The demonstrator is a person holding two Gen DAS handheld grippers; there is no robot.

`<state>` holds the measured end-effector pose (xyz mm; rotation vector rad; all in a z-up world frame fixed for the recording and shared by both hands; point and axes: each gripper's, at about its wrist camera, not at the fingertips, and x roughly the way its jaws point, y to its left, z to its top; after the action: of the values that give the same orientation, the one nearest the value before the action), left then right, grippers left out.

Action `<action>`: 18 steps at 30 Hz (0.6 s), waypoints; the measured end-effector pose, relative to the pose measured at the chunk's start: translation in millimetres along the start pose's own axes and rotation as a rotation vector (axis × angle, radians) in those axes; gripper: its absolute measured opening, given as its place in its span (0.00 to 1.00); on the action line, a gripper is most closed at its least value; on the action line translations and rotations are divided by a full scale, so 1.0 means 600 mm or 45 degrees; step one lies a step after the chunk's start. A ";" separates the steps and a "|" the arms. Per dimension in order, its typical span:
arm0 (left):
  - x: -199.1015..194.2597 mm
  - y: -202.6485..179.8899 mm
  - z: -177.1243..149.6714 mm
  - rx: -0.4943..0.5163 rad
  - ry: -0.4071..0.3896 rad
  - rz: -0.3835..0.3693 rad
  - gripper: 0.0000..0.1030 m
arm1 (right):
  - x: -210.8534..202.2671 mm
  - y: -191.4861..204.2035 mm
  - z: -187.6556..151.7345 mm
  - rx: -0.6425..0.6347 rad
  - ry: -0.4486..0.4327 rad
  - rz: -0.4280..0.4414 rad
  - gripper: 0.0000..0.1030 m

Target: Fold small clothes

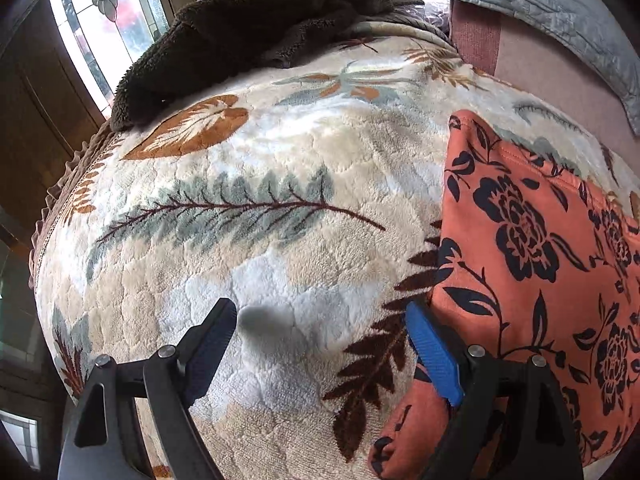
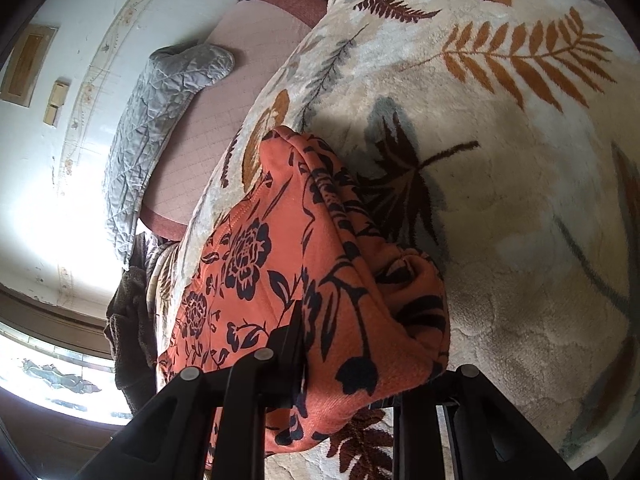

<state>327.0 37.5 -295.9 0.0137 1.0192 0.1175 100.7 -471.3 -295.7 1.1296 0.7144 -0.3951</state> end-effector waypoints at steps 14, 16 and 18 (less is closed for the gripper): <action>0.007 0.032 0.010 -0.020 0.031 -0.040 0.84 | -0.017 0.066 -0.024 -0.294 -0.123 -0.111 0.19; -0.020 0.034 0.013 -0.033 -0.063 -0.043 0.84 | -0.016 0.061 -0.022 -0.269 -0.121 -0.108 0.19; -0.041 0.035 0.015 -0.038 -0.156 -0.012 0.84 | -0.016 0.062 -0.023 -0.264 -0.121 -0.103 0.19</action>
<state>320.0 56.1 -268.7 -0.0107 0.8951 0.1215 112.5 -444.9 -267.4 0.8826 0.7017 -0.4304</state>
